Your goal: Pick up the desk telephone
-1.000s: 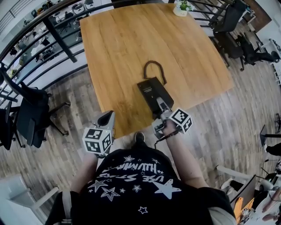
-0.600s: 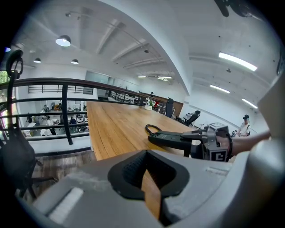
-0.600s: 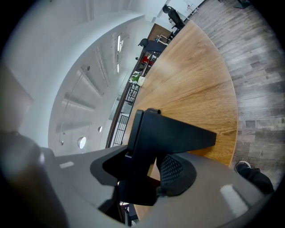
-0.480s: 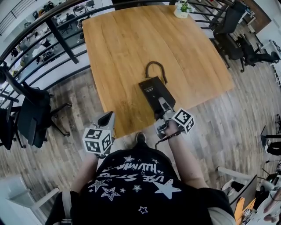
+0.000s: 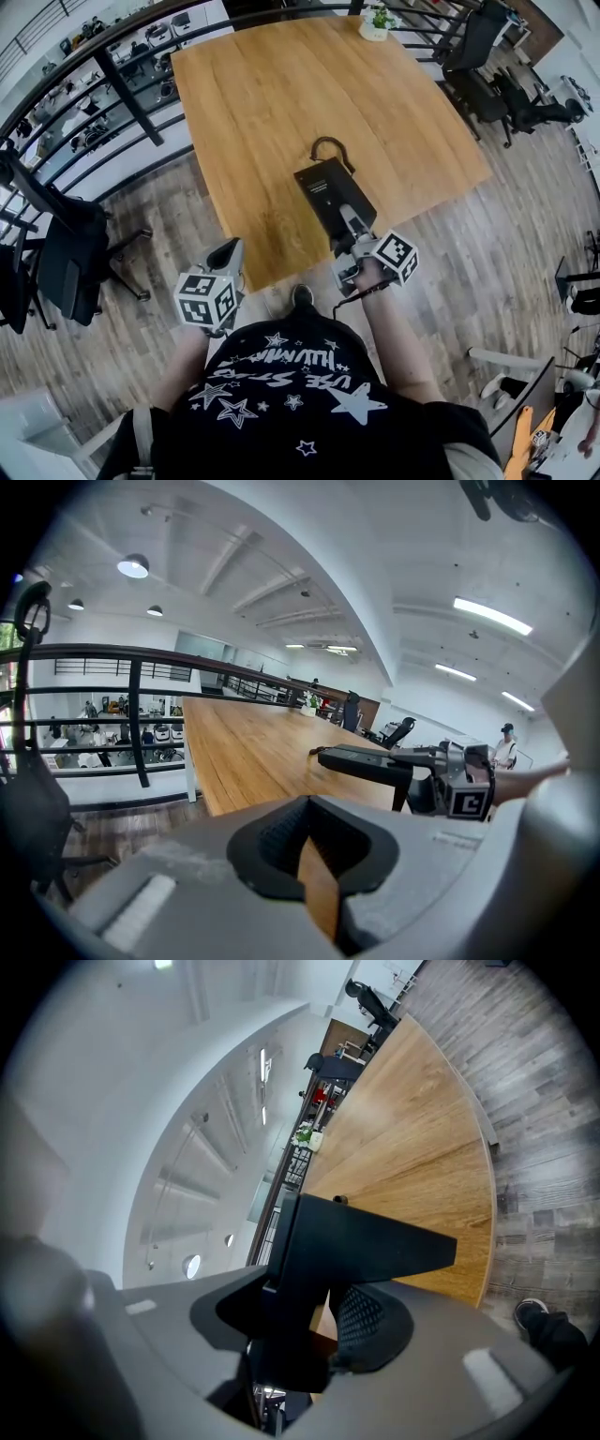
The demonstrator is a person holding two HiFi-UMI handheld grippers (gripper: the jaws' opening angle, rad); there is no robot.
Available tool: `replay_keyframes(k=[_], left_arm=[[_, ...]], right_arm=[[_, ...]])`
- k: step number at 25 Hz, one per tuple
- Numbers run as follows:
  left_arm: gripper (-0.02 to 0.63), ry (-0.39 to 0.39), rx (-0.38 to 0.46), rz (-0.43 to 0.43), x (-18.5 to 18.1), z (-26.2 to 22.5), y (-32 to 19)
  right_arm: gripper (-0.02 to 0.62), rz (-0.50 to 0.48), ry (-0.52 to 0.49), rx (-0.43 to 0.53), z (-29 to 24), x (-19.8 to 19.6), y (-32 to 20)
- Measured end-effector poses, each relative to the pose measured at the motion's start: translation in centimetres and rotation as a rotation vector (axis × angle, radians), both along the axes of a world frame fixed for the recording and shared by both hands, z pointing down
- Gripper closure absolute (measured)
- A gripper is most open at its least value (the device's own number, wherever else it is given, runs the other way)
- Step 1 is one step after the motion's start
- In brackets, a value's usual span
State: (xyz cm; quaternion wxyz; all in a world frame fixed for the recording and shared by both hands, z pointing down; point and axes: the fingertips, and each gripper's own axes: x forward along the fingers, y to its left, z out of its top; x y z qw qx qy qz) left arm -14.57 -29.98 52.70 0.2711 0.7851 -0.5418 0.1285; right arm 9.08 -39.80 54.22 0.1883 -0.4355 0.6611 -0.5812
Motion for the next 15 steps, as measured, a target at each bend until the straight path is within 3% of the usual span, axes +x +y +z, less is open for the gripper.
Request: replay_keyframes(k=[15], left_arm=[[0.604, 0.017, 0.016, 0.045, -2.5, -0.7, 6.9]], right_arm=[[0.405, 0.075, 0.002, 0.028, -1.6, -0.3, 9.2]])
